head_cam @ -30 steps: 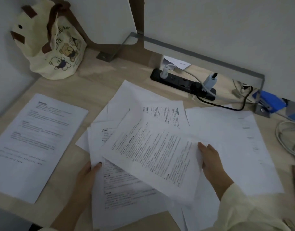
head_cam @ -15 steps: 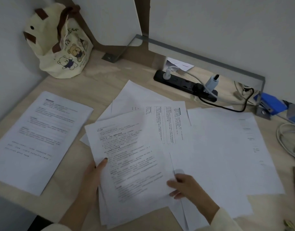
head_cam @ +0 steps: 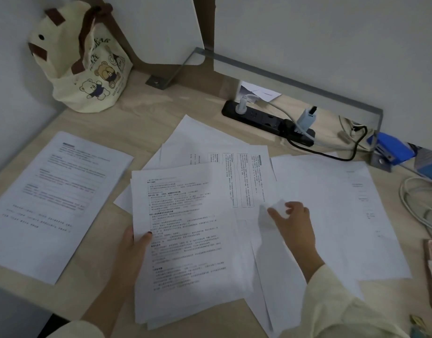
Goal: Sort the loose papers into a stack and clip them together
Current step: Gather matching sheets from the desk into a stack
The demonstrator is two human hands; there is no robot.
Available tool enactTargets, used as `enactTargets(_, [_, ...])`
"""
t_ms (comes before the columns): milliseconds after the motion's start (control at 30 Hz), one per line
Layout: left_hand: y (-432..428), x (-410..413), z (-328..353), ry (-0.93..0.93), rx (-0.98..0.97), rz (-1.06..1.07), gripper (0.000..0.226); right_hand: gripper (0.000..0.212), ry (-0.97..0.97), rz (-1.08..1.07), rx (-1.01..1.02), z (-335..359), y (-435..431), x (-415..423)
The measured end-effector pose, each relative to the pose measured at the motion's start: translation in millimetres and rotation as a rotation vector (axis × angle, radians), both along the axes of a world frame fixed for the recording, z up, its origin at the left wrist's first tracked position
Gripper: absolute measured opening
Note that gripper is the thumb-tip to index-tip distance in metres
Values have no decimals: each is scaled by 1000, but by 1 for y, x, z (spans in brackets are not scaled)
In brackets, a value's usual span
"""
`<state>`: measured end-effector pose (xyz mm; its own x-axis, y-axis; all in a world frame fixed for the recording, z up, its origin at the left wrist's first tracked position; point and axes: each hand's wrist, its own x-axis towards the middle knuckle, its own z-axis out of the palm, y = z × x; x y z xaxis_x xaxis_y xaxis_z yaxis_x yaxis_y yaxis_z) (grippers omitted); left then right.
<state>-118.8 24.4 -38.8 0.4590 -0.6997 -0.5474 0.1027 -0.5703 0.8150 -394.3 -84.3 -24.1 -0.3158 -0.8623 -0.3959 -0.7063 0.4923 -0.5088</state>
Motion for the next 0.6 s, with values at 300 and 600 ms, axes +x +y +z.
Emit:
enactTargets(300, [4,5,-10,85,74,51,35,59,-8,-82,121,-22,-11,22])
enactTargets(600, [14,16,-11,108,104,23,33,8,-536,-290,-336,13,-22,6])
